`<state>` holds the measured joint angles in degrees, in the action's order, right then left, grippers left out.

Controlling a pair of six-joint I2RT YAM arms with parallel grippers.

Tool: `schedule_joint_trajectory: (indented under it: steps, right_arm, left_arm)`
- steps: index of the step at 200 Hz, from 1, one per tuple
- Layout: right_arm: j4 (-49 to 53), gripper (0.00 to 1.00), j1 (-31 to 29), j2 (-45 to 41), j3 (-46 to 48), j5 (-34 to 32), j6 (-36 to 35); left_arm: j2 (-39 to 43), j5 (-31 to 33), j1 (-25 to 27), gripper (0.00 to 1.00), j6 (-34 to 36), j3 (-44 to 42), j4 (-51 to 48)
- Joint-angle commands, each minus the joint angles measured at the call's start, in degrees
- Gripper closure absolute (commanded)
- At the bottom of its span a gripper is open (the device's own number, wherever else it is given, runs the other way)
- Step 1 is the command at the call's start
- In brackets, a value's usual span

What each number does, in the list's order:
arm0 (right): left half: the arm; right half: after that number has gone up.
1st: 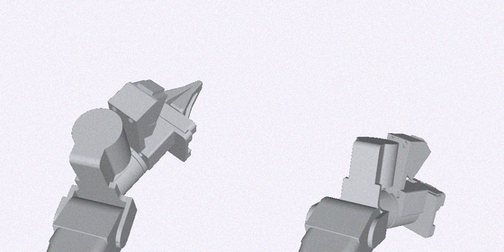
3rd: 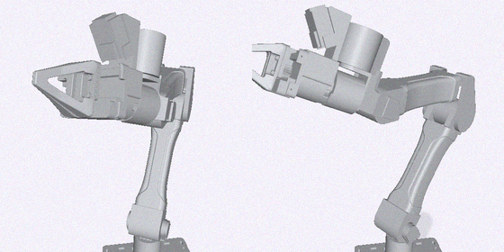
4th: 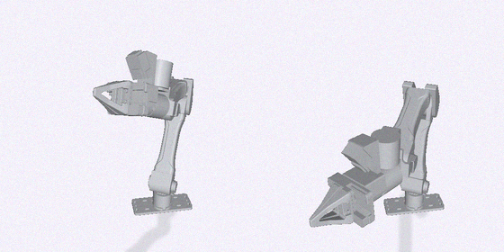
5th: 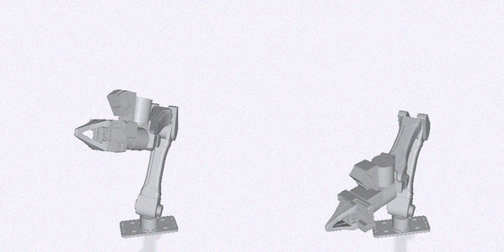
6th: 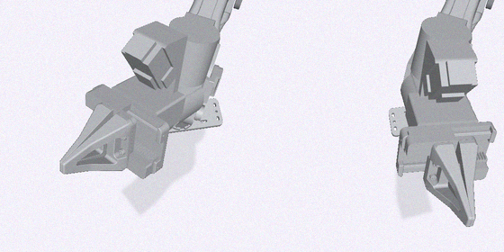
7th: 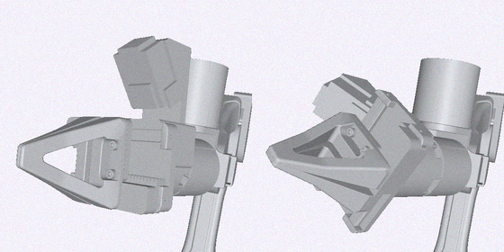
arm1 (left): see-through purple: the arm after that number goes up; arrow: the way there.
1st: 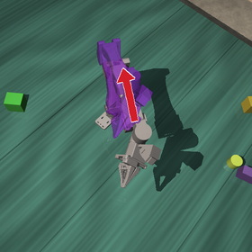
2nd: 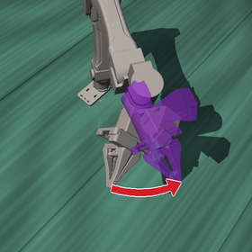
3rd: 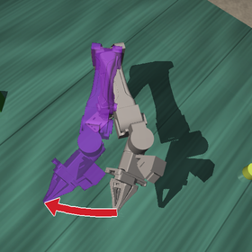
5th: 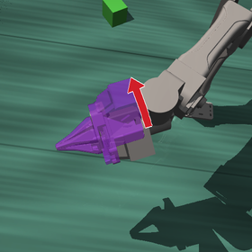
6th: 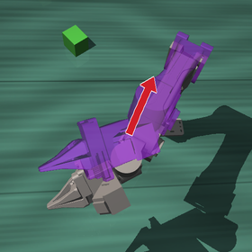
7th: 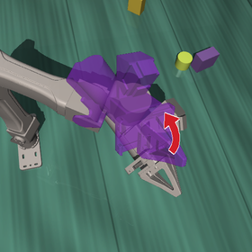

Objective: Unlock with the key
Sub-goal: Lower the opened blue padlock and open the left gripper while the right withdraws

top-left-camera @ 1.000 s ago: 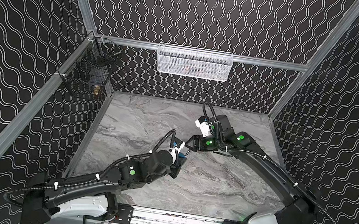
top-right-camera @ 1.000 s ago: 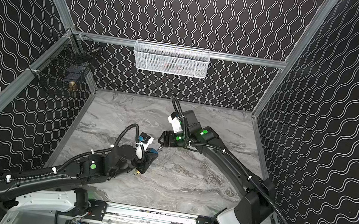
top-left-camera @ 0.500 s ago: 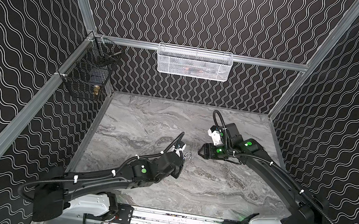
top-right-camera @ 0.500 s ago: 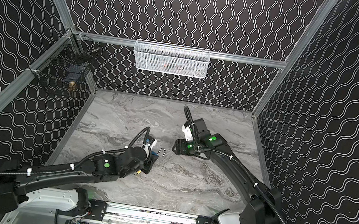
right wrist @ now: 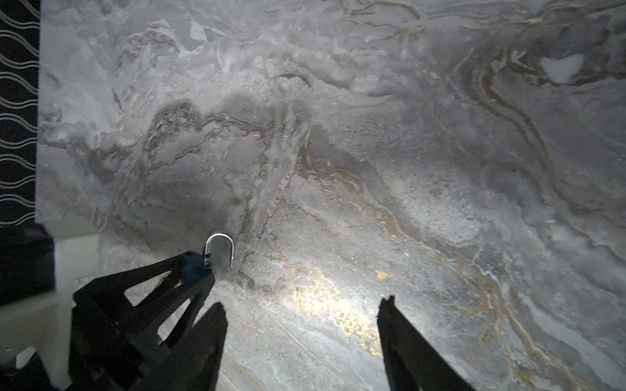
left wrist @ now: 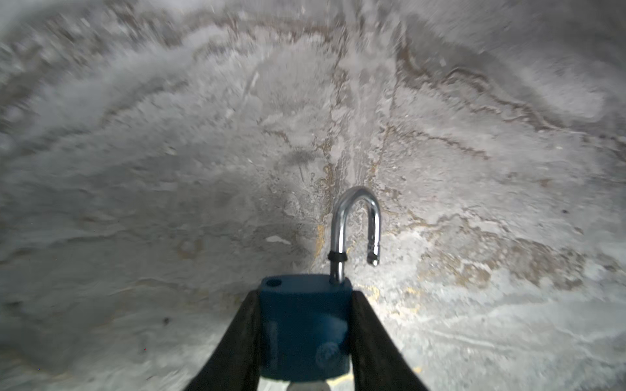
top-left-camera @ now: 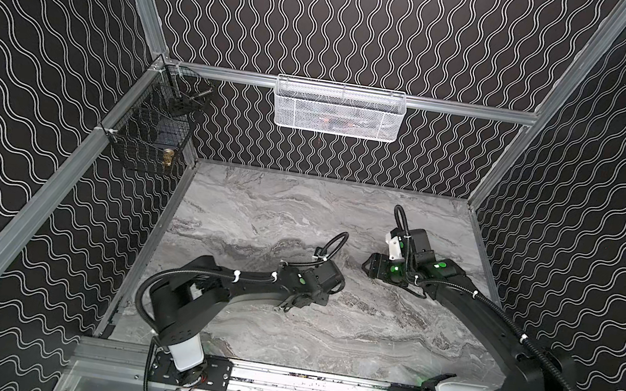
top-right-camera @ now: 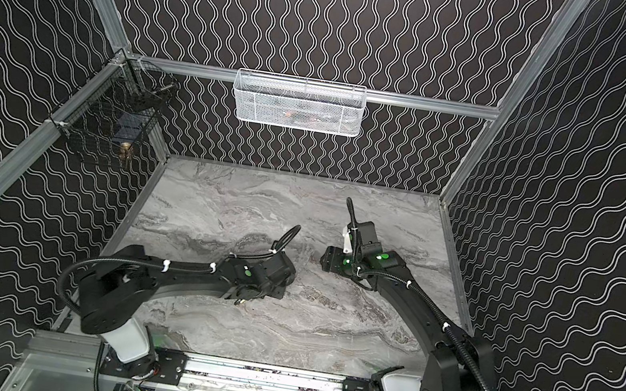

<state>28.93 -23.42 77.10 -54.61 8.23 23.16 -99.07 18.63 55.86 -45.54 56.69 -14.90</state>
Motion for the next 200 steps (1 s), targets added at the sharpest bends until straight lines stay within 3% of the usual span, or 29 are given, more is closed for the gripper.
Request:
schedule_joint_trajectory:
  steps: [1,42,72,101,121,132,146,171,190,200]
  right_arm:
    - [-2.29,0.27,0.64,0.03,0.77,-0.35,-0.13]
    - [-3.48,0.26,2.22,-0.56,1.72,-1.02,-0.26]
    - [-4.73,0.25,3.02,-0.31,0.92,-0.44,0.24]
    - [-6.24,0.24,4.65,-0.37,0.29,-1.14,0.55]
    - [-8.24,0.21,8.22,-1.56,0.26,-6.96,1.11]
    - [-10.51,0.16,10.75,-3.10,1.07,-12.18,1.93]
    - [-19.24,0.01,13.05,-6.28,6.06,-21.69,1.98]
    - [-34.42,0.01,18.87,-8.15,15.73,-33.05,-0.81]
    - [-47.38,0.01,22.54,-6.81,22.82,-35.21,-6.08]
    - [-53.05,0.01,23.68,-5.28,25.67,-34.58,-8.14]
  left_arm:
    - [-2.63,-2.50,-0.34,0.67,-4.21,1.96,-1.60]
    - [-4.47,-3.14,-0.40,0.22,-5.81,4.30,-5.63]
    - [-0.85,-6.93,-1.46,0.11,-7.49,1.39,-2.60]
    - [5.08,-7.87,-3.10,0.08,-7.84,-1.62,-0.26]
    - [10.30,-6.20,-5.90,0.06,-3.41,-1.87,-0.26]
    - [13.90,-3.31,-9.10,0.02,-1.07,-1.57,-2.66]
    - [18.23,2.85,-15.73,0.01,3.36,-1.39,-6.30]
    - [22.70,14.64,-32.25,0.01,14.57,-3.86,-7.15]
    - [23.75,18.46,-44.42,0.02,24.46,-8.33,-0.05]
    - [24.11,20.10,-47.63,0.02,27.48,-12.49,6.24]
